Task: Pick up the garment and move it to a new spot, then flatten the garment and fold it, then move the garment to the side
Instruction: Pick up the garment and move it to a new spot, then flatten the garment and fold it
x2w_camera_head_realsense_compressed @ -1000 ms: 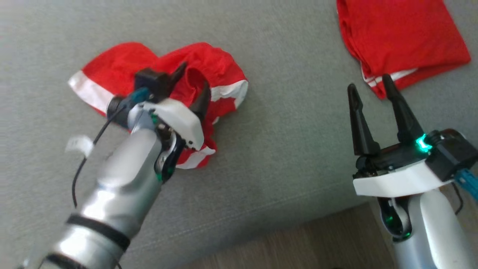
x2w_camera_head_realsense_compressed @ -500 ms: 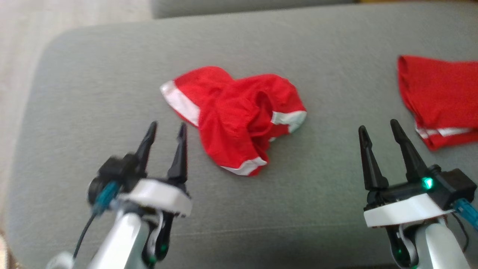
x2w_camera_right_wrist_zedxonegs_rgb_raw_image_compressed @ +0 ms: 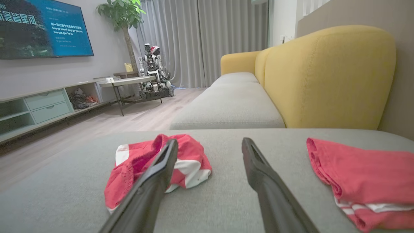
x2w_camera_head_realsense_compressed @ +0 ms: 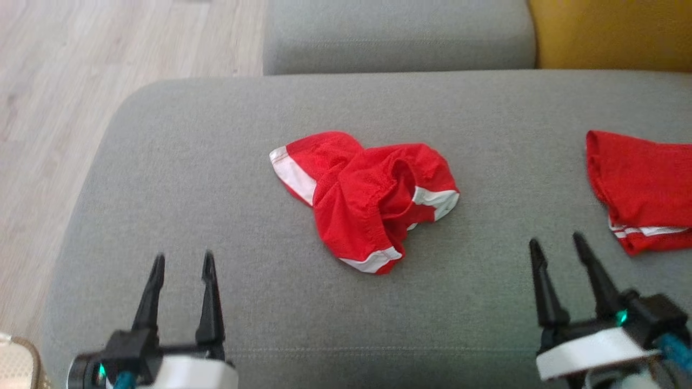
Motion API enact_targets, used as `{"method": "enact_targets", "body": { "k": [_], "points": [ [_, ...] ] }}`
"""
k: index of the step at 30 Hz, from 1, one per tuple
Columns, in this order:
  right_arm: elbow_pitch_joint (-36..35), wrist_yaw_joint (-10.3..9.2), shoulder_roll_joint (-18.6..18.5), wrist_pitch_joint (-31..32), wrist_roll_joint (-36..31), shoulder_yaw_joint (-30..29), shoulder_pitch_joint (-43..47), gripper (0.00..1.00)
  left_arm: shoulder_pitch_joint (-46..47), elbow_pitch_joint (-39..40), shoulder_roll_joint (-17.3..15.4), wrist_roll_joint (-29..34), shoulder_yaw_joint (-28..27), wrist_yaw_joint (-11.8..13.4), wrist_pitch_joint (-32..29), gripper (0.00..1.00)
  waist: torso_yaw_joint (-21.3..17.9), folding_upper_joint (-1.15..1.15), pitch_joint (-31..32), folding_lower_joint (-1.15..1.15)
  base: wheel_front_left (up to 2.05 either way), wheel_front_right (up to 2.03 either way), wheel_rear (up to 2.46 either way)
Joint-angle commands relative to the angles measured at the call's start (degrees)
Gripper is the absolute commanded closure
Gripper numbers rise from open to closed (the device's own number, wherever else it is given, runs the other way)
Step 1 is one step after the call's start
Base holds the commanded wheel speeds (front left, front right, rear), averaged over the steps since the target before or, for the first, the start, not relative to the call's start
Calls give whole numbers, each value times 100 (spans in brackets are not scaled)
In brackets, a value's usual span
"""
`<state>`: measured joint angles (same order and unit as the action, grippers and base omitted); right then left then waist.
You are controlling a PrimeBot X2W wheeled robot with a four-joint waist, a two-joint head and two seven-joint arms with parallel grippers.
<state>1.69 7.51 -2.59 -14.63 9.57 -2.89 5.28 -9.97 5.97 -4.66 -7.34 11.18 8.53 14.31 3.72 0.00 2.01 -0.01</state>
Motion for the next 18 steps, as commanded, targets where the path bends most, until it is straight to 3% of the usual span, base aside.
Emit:
{"method": "enact_targets", "body": {
  "k": [1,18],
  "points": [
    [-148,-2,-29,-37,-27,199,-63,0,128,148,62,100,-242,-20,68,0,-43,0,53,1,0,0,0],
    [-105,-2,-29,-37,10,297,60,0,-59,70,168,347,-383,-134,69,0,-125,0,155,1,0,0,0]
  ]
}}
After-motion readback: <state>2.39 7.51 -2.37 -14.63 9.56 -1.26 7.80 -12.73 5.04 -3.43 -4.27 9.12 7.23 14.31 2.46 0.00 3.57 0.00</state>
